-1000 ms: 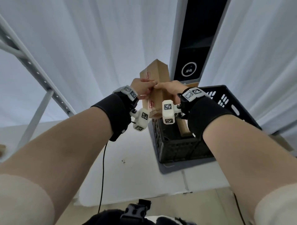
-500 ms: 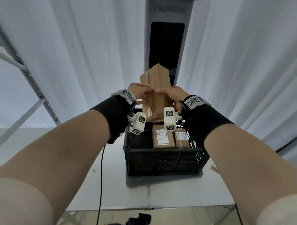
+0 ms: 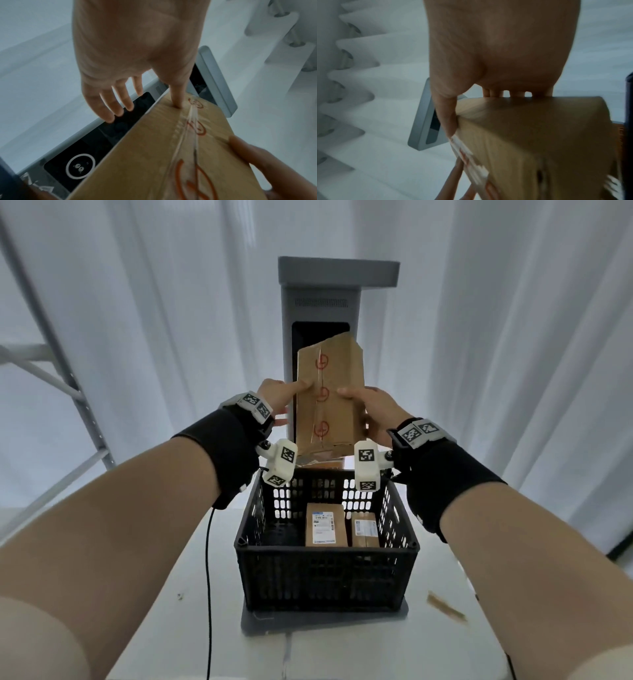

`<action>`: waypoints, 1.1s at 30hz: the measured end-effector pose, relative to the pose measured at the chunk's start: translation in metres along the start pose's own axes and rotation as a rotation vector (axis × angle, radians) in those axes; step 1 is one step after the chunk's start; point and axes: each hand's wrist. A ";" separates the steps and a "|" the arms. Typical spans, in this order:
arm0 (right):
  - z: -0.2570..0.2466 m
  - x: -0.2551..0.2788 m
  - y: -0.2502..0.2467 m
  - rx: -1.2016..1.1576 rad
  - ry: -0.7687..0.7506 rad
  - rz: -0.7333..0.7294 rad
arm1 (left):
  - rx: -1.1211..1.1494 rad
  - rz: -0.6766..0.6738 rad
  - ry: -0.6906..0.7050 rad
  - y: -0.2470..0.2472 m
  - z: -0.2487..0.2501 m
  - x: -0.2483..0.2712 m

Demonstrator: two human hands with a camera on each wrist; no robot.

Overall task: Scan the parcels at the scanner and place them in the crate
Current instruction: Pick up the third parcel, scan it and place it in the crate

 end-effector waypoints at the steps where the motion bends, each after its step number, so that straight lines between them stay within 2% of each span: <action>1: -0.005 0.004 -0.002 -0.013 -0.017 -0.008 | 0.025 -0.050 0.001 -0.002 0.007 0.004; 6: -0.029 0.023 -0.004 -0.066 -0.067 -0.059 | 0.082 -0.217 0.083 -0.014 0.041 0.033; 10: -0.052 0.036 0.004 -0.114 -0.130 -0.076 | 0.118 -0.235 0.212 -0.025 0.059 0.048; 14: -0.065 0.043 0.011 -0.183 -0.174 -0.064 | 0.163 -0.243 0.240 -0.034 0.073 0.058; 21: -0.079 0.054 0.018 -0.107 -0.275 -0.078 | 0.155 -0.264 0.348 -0.046 0.085 0.070; 29: -0.084 0.054 0.024 -0.162 -0.311 -0.007 | 0.147 -0.361 0.332 -0.057 0.088 0.077; 33: -0.088 0.059 0.026 -0.115 -0.314 0.009 | 0.160 -0.368 0.330 -0.060 0.089 0.077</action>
Point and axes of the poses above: each hand's wrist, its own x-axis away from the middle knuckle, its own y-axis out of the palm, z = x × y, and after that the axes turned 2 degrees about -x, right-handed
